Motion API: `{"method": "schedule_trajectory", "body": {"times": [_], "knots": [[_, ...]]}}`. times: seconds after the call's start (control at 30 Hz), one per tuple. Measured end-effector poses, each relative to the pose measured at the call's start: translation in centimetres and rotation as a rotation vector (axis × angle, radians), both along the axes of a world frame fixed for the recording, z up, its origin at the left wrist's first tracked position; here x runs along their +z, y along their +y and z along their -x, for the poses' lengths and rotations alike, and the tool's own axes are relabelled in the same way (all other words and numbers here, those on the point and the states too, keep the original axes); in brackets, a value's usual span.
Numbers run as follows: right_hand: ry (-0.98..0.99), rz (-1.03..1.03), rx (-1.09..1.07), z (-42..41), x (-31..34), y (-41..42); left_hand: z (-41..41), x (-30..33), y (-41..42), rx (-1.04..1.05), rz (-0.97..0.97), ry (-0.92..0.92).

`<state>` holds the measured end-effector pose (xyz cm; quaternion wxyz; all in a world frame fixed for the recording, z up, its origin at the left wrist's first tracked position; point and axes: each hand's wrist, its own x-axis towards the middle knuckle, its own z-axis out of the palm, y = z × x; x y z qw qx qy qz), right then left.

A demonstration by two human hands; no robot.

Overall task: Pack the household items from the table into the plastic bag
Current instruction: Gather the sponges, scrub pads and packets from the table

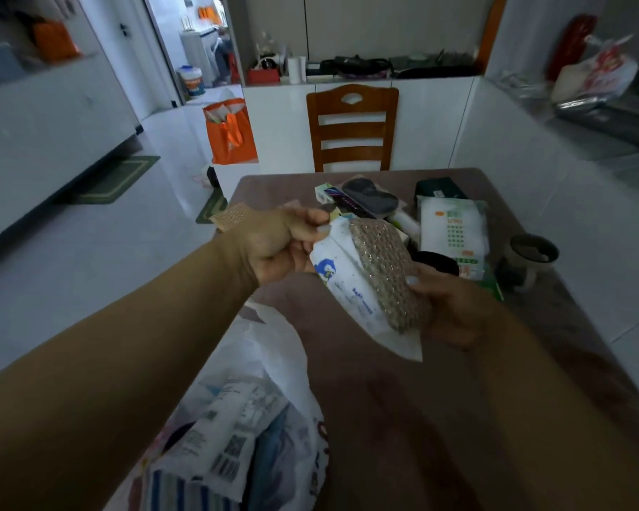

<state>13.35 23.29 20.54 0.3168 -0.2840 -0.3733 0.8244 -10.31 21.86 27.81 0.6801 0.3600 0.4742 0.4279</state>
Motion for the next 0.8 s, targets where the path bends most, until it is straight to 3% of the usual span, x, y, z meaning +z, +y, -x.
{"method": "schedule_trajectory", "body": {"times": [0.17, 0.27, 0.37, 0.43, 0.5, 0.57, 0.67, 0.8], "knots": [[0.139, 0.099, 0.154, 0.5, 0.4, -5.4, 1.4, -0.1, -4.4, 0.006, -0.005, 0.141], [0.124, 0.163, 0.200, 0.8, 0.8, -9.2, 3.7, 0.6, -6.7, 0.220, -0.063, 0.308], [0.070, 0.235, 0.382, 3.0, 1.2, -13.1, 6.3, 0.6, -8.8, 0.369, -0.061, 0.541], [-0.029, 0.293, 0.505, 5.9, 0.8, -15.2, 7.7, 0.1, -10.1, 0.285, -0.017, 0.859], [-0.195, 0.303, 0.446, 8.9, -0.3, -16.3, 8.4, -0.5, -11.6, 0.040, 0.115, 1.084], [-0.344, 0.238, 0.287, 11.6, -1.2, -16.9, 8.7, -1.5, -12.8, -0.130, 0.283, 1.102], [-0.489, 0.109, 0.185, 14.1, -2.4, -17.4, 8.6, -3.0, -13.8, -0.136, 0.407, 1.079], [-0.759, -0.581, 0.242, 14.0, -3.4, -17.8, 8.8, -3.5, -14.0, -0.033, 0.321, 1.088]]}}
